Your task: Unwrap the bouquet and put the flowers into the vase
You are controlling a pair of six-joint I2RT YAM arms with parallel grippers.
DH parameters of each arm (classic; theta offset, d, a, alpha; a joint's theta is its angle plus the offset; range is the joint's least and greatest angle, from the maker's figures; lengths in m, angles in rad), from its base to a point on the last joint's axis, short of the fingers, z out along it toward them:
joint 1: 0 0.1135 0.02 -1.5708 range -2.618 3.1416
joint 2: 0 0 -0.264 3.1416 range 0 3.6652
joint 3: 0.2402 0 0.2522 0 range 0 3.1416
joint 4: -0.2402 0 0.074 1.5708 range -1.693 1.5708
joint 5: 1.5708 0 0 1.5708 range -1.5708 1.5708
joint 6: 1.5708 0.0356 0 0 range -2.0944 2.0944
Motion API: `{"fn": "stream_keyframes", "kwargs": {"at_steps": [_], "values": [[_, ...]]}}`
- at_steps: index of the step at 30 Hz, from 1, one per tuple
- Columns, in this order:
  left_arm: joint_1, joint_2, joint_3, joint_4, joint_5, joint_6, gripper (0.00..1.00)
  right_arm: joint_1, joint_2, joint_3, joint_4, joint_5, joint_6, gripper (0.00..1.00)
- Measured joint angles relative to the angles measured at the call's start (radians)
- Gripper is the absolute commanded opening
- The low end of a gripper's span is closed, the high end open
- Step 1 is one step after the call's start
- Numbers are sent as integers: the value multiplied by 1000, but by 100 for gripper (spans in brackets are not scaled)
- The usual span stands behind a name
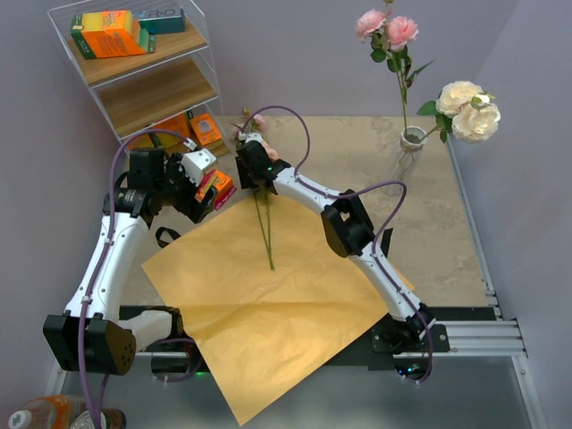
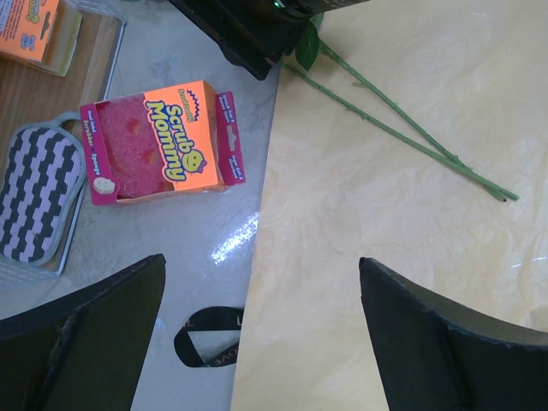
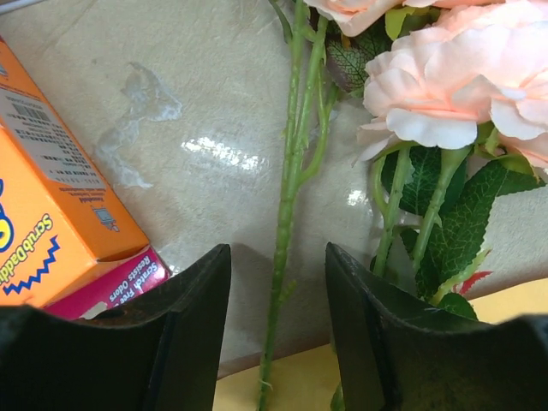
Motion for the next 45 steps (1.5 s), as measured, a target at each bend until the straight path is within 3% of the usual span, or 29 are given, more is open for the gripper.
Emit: {"fn": "stream_keyframes", "kwargs": {"at_steps": [6,10,15,22,32,40,45], "values": [[0,0,0,0,0,0,99,0,31,51,-22,15,25,46],[0,0,0,0,0,1,99,2,53,84,-22,35,32,31],[0,0,0,0,0,8,99,12,72,112,-31,95,19,27],[0,0,0,0,0,11,100,27,54,68,-15,167,-3,1],[0,-1,-6,0,3,11,99,5,-166,-136,1,120,-9,0],[0,-20,-6,0,5,10,99,-38,-470,-180,159,8,-30,0],[0,-33,-6,0,8,9,99,-40,-674,-311,291,2,-93,0]]}}
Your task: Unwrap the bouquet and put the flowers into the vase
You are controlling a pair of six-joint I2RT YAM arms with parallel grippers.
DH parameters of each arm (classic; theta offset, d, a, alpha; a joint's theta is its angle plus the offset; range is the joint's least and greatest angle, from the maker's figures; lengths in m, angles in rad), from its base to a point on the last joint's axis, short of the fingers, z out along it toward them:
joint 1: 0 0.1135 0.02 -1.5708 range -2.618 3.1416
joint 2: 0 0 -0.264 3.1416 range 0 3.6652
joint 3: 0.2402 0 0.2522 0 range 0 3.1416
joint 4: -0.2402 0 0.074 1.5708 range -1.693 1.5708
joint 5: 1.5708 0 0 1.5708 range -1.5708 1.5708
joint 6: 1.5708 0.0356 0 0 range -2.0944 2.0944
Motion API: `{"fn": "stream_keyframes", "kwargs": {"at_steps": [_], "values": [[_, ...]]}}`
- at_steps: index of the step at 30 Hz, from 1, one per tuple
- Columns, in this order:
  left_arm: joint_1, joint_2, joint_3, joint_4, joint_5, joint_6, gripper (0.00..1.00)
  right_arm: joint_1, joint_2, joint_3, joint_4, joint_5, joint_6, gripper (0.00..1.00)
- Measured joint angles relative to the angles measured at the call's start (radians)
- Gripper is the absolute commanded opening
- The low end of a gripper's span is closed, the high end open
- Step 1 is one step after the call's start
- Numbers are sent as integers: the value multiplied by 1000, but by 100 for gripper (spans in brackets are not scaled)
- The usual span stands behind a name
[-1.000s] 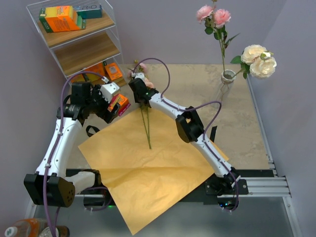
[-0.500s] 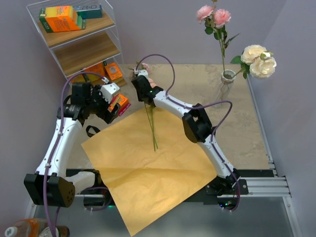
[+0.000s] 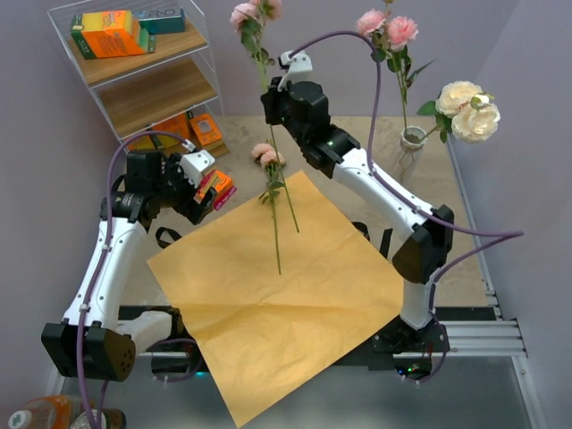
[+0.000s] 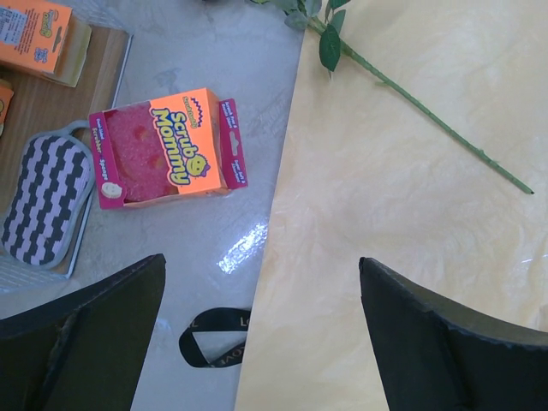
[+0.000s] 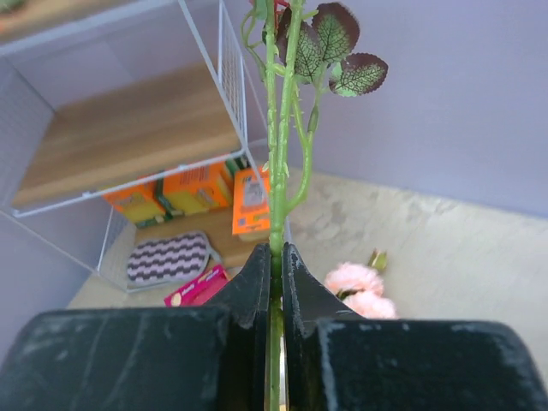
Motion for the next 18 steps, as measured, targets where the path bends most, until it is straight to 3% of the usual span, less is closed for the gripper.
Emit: {"fn": "stream_keyframes", "kwargs": {"at_steps": [7,12,18], "values": [[0,-2,0,0,7,-2,99,5,-264,-208,241,76,-249,0],[0,2,0,1,19,-3,99,-3,-452,-437,623,171,-541,0],[0,22,0,2,27,-3,100,-106,-527,-505,944,266,-780,0]]}}
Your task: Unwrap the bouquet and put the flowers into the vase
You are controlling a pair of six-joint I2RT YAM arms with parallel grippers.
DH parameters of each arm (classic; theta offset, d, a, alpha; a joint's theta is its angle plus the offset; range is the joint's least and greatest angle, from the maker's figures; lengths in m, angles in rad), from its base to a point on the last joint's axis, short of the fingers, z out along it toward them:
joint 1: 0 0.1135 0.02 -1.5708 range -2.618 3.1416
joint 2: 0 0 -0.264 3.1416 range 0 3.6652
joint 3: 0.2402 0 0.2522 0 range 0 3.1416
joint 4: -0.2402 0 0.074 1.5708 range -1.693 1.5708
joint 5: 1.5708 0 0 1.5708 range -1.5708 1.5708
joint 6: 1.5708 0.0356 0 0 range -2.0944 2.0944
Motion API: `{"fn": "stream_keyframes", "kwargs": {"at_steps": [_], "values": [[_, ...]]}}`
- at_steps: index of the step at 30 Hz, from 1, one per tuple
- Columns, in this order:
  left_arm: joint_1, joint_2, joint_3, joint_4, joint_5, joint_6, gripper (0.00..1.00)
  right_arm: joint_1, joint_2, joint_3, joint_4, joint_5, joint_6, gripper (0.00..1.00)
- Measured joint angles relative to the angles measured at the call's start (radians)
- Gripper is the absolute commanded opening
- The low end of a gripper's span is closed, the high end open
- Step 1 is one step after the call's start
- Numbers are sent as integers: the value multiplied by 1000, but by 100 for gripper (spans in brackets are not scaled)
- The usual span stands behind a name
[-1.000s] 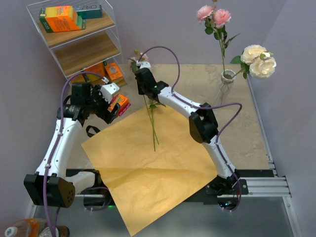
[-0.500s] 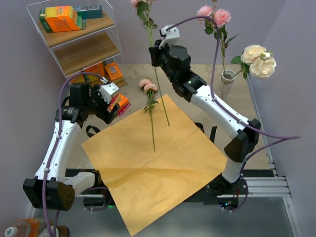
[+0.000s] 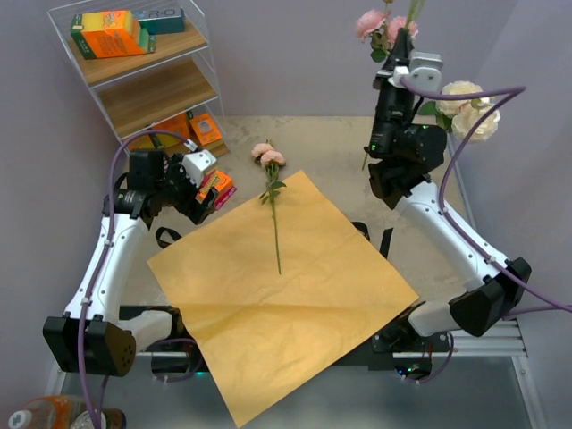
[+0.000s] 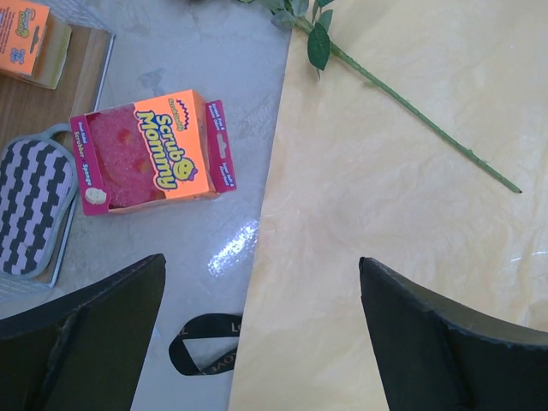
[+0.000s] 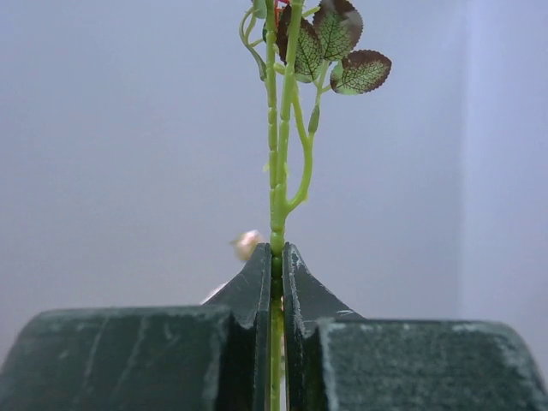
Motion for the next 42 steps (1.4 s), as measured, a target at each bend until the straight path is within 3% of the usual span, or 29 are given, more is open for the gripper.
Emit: {"fn": "stream_keyframes", "kwargs": {"at_steps": [9,14,28,42], "values": [[0,6,0,2,7,1,99,-95,132,53,411,96,-358,0],[0,8,0,10,8,2,99,-139,253,87,444,93,-460,0],[0,64,1,8,26,36,99,-277,341,282,477,69,-484,0],[9,124,48,-28,71,71,99,-366,485,348,489,74,-431,0]]}}
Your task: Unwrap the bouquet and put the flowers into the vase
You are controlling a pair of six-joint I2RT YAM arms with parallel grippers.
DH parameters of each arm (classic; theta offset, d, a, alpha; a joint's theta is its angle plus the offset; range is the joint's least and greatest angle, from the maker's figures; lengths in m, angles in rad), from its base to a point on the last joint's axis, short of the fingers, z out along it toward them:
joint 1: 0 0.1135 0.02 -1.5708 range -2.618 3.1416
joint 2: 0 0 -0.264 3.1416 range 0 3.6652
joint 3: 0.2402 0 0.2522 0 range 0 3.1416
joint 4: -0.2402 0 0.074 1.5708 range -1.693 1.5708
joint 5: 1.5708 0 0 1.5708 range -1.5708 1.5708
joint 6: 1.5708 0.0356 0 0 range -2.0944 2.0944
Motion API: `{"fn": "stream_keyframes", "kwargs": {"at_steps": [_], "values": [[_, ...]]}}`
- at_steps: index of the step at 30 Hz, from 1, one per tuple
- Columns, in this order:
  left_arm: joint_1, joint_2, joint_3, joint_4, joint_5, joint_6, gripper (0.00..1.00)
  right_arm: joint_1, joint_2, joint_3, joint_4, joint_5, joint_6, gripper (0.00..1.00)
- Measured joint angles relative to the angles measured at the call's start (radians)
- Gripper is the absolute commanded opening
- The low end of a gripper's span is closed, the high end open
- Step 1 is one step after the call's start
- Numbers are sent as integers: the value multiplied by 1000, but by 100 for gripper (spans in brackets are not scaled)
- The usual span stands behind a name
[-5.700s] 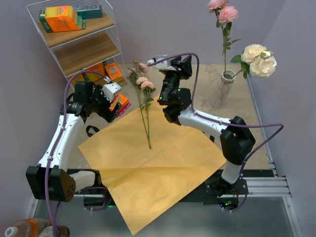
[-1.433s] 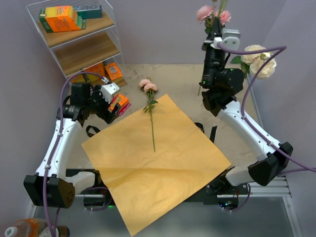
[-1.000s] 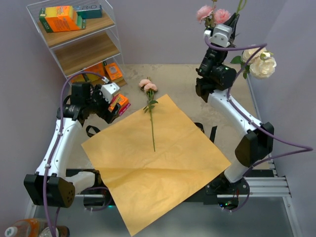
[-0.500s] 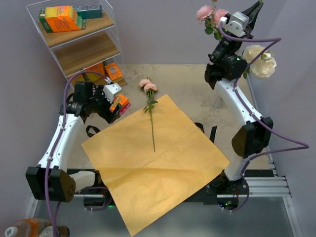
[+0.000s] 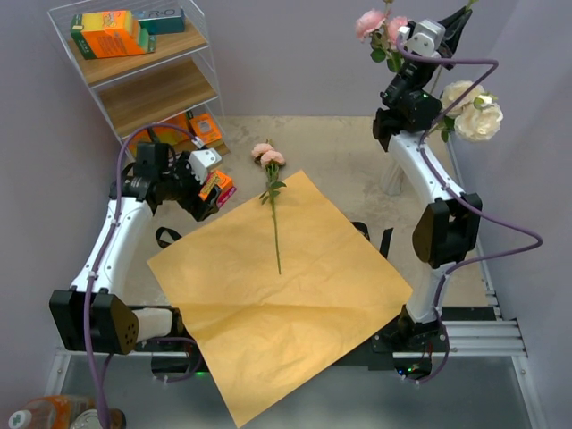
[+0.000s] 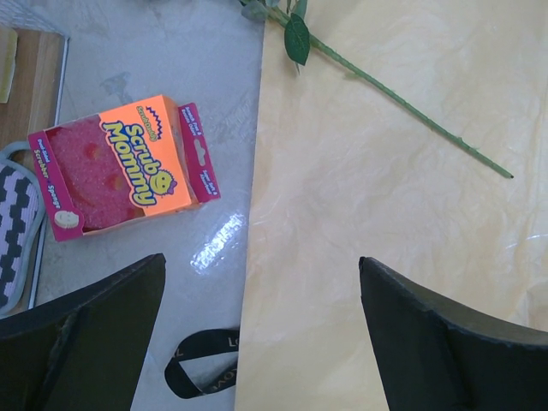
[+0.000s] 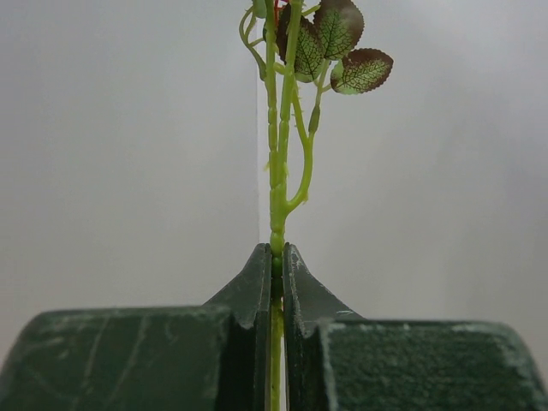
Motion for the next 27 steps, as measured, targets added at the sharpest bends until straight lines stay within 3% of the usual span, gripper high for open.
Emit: {"fn": "stream_keyframes", "kwargs": {"at_steps": [9,16,17,21,27], "values": [[5,11,27,-25,5,18,99,3,18,-42,0,24,3,0],[12,13,29,-26,8,18,99,21,-4,-228,-3,50,-12,3],[12,12,29,-26,10,18,99,25,-10,-259,-4,55,-12,6],[13,12,29,-25,21,17,100,50,-40,-381,-10,96,-21,33],[16,-22,15,-26,31,16,99,91,-122,-539,-16,148,-39,55]]}}
